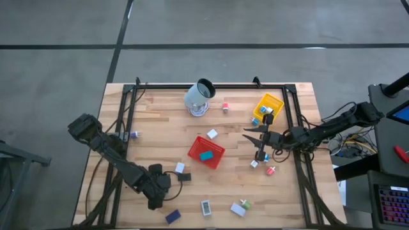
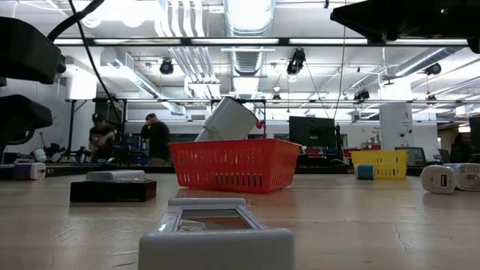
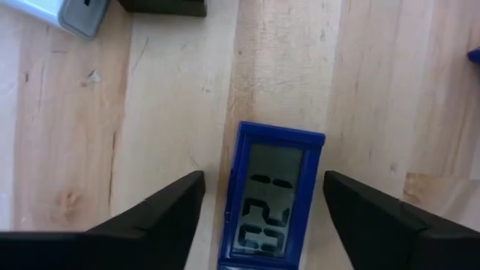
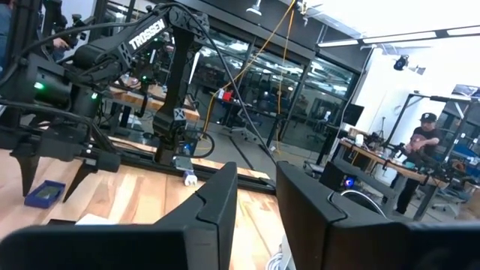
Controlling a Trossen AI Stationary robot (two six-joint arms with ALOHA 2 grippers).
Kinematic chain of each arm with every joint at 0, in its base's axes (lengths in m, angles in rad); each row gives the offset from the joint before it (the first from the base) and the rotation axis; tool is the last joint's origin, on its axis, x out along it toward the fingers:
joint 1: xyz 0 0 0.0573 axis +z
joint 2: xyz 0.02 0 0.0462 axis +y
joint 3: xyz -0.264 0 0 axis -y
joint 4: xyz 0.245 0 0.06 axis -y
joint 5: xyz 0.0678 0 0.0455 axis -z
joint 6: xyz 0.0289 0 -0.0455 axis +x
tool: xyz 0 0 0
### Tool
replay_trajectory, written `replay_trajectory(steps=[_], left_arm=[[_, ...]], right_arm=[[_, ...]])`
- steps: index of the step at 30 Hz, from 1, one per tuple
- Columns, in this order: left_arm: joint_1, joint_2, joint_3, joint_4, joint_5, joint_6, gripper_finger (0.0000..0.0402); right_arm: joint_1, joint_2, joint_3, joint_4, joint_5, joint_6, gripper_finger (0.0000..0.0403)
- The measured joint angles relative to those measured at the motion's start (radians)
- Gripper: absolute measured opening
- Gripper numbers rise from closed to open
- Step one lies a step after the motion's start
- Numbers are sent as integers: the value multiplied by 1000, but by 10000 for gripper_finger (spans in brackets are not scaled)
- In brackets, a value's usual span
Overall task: Pick & Place Office items
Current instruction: Put the top blue digital clock into the red basket
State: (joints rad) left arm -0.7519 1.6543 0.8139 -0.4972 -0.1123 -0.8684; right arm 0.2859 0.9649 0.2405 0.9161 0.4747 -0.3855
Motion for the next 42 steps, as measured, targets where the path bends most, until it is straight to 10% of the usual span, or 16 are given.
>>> replay_trajectory(steps=[10, 25, 42], left_arm=[[-4, 0, -1, -7, -15, 26, 132], [-28, 2, -2, 8, -102, 115, 132], [-29, -19, -4, 139, -501, 276, 132]], right_arm=[[0, 0, 0, 0, 0, 0, 77], [0, 0, 0, 0, 0, 0, 72], [0, -1, -19, 3, -4, 19, 72]])
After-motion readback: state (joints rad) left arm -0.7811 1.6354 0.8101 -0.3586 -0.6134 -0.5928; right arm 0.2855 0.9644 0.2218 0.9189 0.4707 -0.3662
